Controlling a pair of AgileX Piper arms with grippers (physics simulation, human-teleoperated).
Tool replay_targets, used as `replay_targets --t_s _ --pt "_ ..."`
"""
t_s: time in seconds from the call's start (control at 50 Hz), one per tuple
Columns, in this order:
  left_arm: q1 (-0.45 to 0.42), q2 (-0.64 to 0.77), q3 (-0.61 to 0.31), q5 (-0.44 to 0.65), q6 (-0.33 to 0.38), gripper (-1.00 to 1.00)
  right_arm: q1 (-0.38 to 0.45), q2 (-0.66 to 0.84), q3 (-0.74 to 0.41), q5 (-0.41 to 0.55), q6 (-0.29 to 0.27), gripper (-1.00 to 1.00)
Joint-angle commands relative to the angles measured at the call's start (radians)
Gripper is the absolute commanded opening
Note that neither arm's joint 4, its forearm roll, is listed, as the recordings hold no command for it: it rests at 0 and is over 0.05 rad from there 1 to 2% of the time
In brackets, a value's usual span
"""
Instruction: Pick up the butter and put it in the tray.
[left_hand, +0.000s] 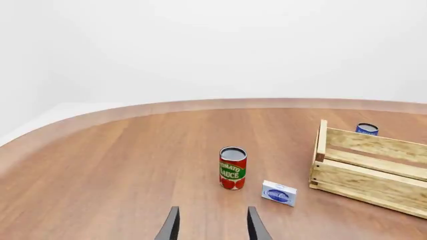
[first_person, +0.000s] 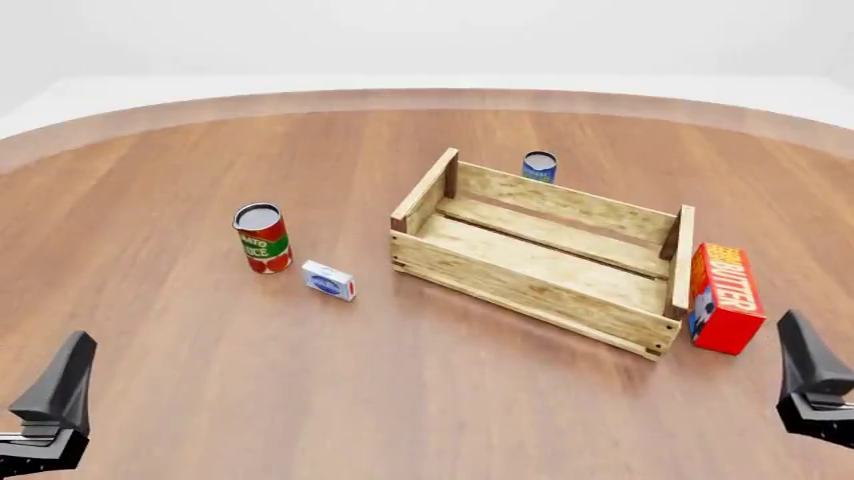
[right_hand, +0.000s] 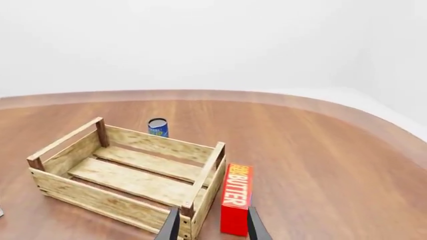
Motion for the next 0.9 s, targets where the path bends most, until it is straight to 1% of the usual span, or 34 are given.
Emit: replay_targets --t_s 0.02,0.08,0.14,0.36,0.4,0.5,0.62,0.76,0.9 --pt "0.0 0.0 0.0 0.0 0.0 1.0 -0.043 0.069 -0.001 -0.043 -0.016 1.0" --pt "0.0 0.0 0.0 0.0 0.0 1.0 -0.054 0.113 0.008 -0.081 -0.002 1.0" --pt "0.0 0.0 0.0 0.0 0.0 1.0 -0.056 0.145 0.014 -0.11 -0.008 1.0" --pt "0.0 0.0 0.0 0.0 0.0 1.0 -0.067 0.203 0.018 -0.153 -0.006 1.0" --pt "0.0 0.0 0.0 0.0 0.0 1.0 -0.068 0.235 0.018 -0.177 -0.003 1.0" --pt "0.0 0.0 0.0 0.0 0.0 1.0 -0.063 0.263 0.016 -0.195 -0.013 1.0" --pt "0.0 0.0 0.0 0.0 0.0 1.0 -0.069 0.343 0.014 -0.262 -0.014 1.0" --pt "0.0 0.0 0.0 0.0 0.0 1.0 -0.08 0.404 0.004 -0.311 -0.022 1.0" --pt "0.0 0.0 0.0 0.0 0.0 1.0 -0.096 0.493 0.01 -0.402 -0.029 1.0"
